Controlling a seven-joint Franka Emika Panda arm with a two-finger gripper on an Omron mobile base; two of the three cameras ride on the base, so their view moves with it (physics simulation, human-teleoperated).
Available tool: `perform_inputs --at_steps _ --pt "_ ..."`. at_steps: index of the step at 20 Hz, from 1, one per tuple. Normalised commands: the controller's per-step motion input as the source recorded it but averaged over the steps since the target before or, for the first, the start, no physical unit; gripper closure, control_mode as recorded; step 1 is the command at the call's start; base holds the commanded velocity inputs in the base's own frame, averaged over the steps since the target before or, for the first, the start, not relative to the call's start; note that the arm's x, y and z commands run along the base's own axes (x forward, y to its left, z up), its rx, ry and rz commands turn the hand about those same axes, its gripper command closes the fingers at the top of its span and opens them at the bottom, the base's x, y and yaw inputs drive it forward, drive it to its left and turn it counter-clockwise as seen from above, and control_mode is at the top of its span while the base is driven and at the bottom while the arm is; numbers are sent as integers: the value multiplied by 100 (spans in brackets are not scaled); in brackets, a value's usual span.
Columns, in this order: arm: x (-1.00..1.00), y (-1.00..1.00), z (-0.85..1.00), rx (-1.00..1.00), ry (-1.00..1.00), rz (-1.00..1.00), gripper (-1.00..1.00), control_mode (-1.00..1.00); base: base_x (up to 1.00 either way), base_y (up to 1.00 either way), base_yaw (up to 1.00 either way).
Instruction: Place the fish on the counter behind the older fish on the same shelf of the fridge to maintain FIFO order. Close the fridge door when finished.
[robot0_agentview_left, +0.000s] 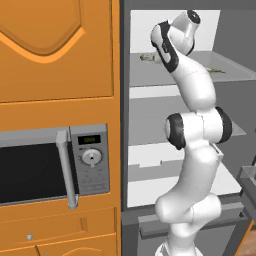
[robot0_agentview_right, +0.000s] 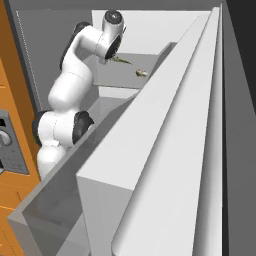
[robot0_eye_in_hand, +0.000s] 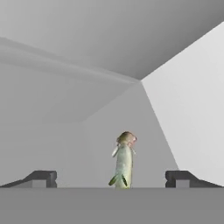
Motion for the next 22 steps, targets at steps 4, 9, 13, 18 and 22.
perform_inputs --at_steps 4,9,13,18,22 --pt "-99 17 -45 3 -9 0 -100 -100 0 0 0" --pt "-93 1 44 1 -9 -5 -100 -100 0 0 0" --pt "-90 4 83 0 -3 -9 -100 -100 0 0 0" --pt "-100 4 48 0 0 -11 -100 -100 0 0 0" --pt "-100 0 1 0 0 -12 -100 -100 0 0 0"
